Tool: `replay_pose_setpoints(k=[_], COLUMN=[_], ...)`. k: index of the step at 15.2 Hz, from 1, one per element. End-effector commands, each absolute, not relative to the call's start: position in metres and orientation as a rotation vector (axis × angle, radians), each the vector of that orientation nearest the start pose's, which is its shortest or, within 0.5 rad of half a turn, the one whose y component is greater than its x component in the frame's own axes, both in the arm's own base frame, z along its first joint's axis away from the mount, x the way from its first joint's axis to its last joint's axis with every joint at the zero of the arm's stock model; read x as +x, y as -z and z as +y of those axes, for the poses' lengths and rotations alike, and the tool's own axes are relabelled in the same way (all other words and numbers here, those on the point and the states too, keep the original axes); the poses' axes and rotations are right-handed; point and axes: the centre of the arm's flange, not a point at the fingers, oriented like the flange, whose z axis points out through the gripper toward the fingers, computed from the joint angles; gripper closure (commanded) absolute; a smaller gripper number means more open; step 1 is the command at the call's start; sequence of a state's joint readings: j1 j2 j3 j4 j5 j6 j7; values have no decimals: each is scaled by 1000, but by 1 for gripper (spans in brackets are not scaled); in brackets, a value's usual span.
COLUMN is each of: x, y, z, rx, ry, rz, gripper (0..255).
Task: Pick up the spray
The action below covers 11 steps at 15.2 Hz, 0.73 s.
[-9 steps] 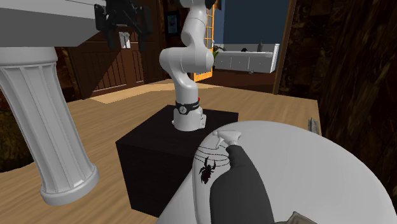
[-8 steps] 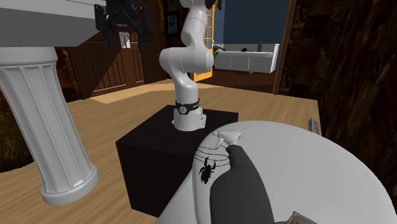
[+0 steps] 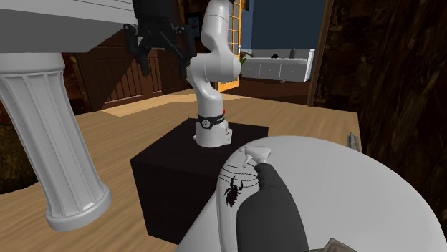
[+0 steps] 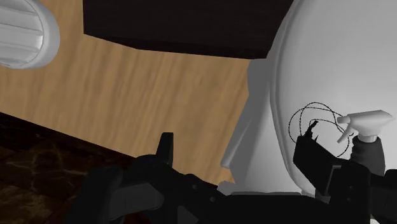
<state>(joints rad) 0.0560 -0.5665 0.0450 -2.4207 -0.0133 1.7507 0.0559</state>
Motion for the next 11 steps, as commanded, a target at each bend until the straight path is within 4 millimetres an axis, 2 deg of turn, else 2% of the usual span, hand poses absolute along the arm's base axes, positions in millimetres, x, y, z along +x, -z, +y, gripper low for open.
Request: replay_pose_setpoints(k=[1,11], x=[376,428], y=[-486,-421], z=[60,167], rx=[-3173,-3128], ry=[-196,-362], rz=[-60,-48], gripper=[0,0])
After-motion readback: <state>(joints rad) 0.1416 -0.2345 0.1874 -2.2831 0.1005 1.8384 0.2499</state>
